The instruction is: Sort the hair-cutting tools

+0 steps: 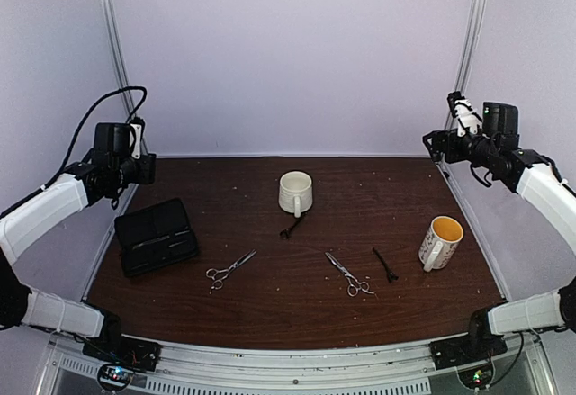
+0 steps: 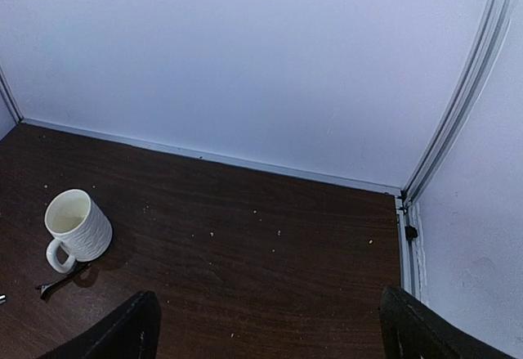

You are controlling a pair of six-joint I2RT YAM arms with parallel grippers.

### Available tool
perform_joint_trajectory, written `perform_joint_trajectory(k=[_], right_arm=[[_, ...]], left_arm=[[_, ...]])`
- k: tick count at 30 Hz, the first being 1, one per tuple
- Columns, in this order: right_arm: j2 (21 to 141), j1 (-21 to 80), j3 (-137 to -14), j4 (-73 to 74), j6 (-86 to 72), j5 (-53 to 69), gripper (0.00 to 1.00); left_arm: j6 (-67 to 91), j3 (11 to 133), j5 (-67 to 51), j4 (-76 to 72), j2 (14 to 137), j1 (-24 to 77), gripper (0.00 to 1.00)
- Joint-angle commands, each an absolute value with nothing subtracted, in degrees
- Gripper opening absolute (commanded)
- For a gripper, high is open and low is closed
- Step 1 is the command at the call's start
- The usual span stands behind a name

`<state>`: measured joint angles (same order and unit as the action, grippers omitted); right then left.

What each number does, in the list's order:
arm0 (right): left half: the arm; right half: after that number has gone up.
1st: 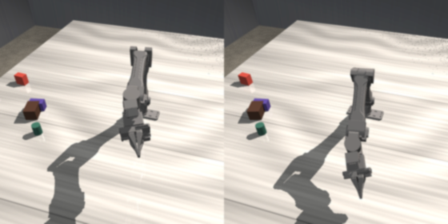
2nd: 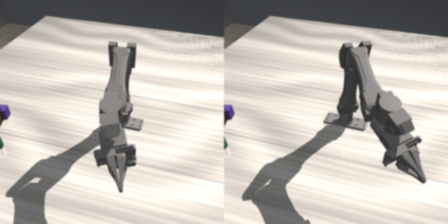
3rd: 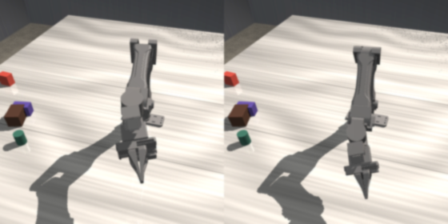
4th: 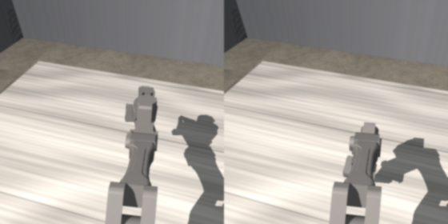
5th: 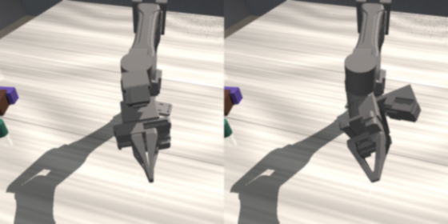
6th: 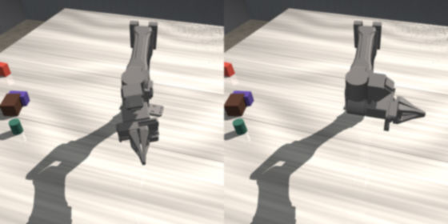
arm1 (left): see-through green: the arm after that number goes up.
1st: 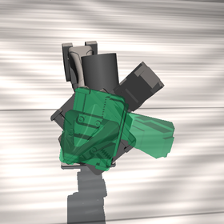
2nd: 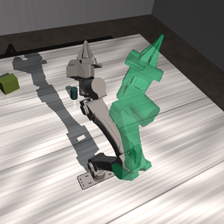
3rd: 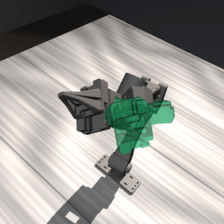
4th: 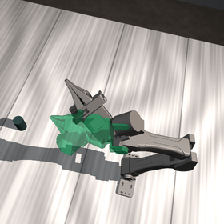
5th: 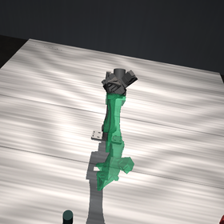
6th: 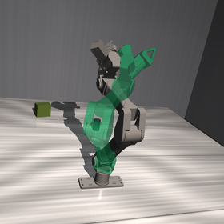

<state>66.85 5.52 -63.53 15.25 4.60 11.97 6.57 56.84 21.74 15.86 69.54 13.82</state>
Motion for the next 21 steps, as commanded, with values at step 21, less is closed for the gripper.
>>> perform_joint_trajectory(k=[21], right_arm=[[67.38,29.36,-54.88,42.42,40.98,24.63,0.80]], left_arm=[[9.35,68.67,15.05,30.21,78.68,19.12,0.84]])
